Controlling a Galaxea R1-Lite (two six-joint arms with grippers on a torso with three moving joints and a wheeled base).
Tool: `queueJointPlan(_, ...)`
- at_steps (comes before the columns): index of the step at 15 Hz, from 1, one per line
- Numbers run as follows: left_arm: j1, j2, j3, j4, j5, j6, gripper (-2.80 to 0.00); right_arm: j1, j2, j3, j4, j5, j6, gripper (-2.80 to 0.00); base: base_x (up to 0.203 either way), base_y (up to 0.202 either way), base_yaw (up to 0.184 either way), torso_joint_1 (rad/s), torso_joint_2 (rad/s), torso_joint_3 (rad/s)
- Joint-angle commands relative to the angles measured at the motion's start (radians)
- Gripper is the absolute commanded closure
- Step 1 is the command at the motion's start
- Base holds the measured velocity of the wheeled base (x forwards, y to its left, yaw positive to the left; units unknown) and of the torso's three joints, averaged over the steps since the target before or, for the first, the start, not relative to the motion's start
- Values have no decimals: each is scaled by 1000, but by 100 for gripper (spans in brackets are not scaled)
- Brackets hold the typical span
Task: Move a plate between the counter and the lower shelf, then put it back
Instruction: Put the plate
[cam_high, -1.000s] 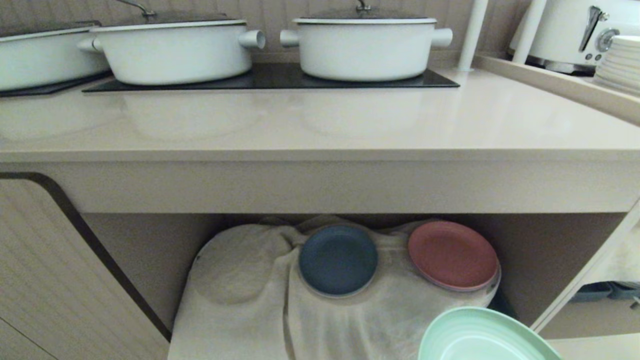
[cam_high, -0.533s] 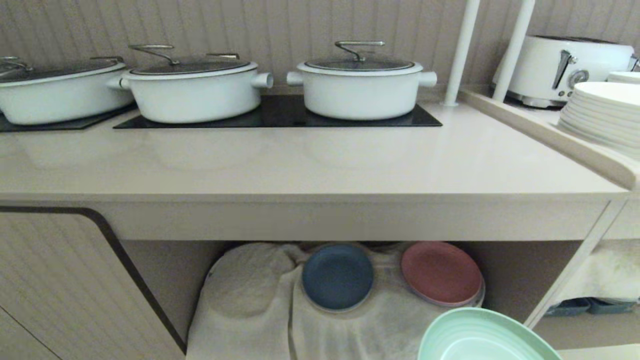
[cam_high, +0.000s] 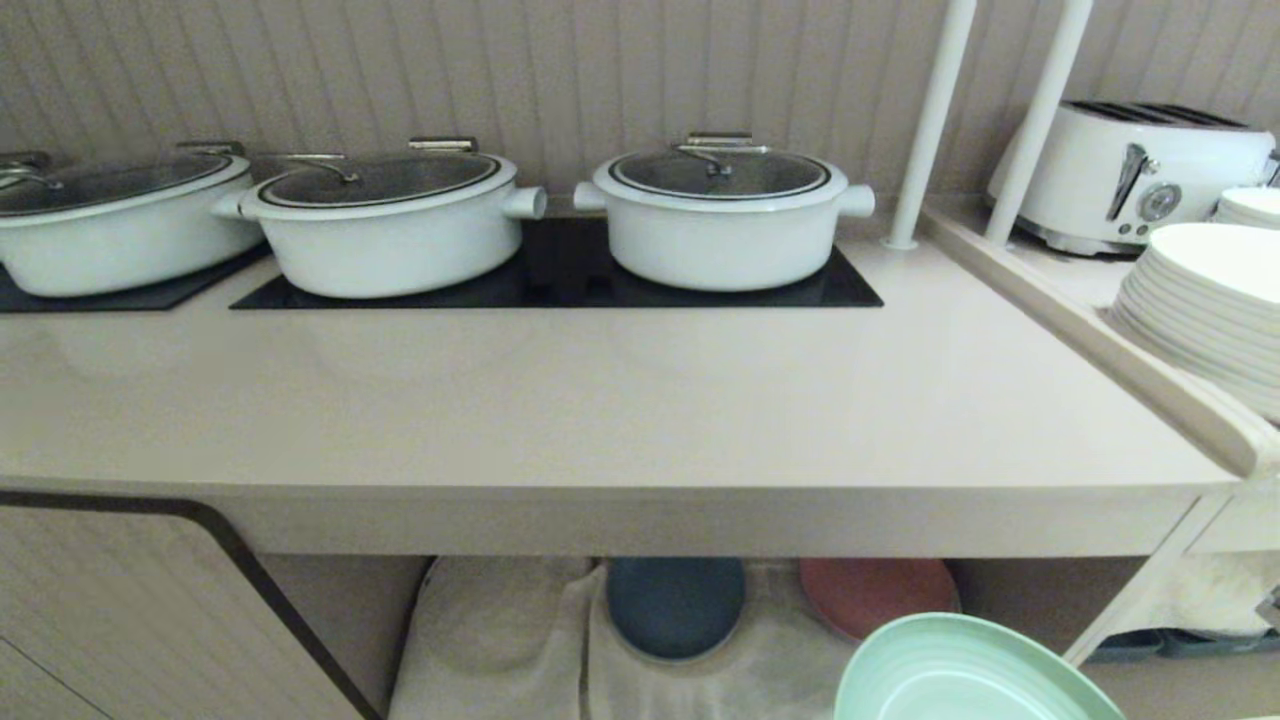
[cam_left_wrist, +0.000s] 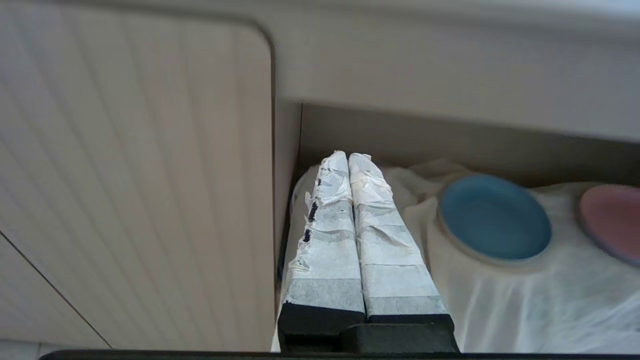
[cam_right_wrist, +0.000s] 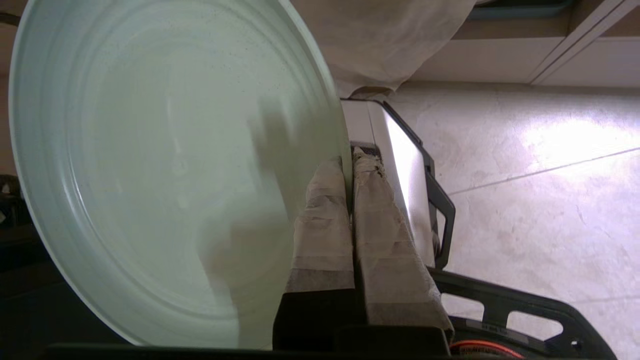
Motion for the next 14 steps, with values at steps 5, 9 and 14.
queueJointPlan(5,0,0,-1,0,1,1,0,1,-7,-4,10,2,0,0,0,0,0,279,-543,-259)
queueJointPlan(9,0,0,0,0,1,-1,0,2,-9,-1,10,2,0,0,0,0,0,297,-583,-287)
queueJointPlan(14,0,0,-1,0,1,-1,0,4,-14,2,12,2,0,0,0,0,0,264,-517,-252)
